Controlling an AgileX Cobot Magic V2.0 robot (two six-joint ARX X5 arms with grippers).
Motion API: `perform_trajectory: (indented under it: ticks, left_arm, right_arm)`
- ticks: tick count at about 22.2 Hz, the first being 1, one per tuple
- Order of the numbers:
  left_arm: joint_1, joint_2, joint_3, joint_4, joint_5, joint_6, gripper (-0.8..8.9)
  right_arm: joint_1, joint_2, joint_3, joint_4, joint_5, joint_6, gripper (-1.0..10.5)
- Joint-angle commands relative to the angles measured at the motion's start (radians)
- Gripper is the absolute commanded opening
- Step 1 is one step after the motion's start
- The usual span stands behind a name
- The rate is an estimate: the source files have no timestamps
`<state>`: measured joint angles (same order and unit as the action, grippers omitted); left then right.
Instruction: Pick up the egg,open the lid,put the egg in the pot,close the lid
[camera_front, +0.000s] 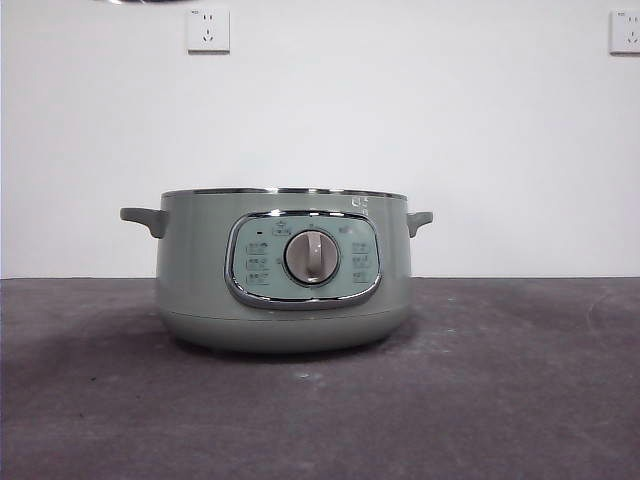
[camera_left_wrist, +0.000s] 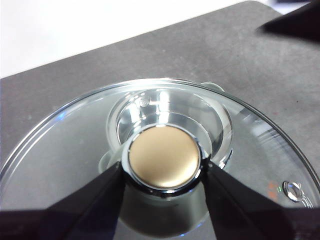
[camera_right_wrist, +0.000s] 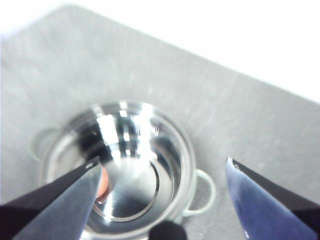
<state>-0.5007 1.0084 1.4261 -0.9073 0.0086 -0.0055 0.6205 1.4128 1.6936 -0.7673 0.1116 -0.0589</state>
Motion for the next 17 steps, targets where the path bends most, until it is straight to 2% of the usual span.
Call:
perform_trajectory:
  ticks: [1,7,17]
  left_arm:
    - [-0.004,0.066,0.007,0.096,0.035,0.028,-0.09]
    - [-0.005,0.254,0.007,0.248,0.053,0.036,-0.09]
    - [-0.005,0.484,0.007,0.434,0.076,0.035,-0.09]
  right_arm:
    - [0.002,-0.095,0.000,-0.026,0.002,0.016,4.1]
    - [0.002,-0.280,0.000,-0.091,0.000,0.017,4.1]
    - [0.002,-0.439,0.000,-0.137,0.000,0.017,4.1]
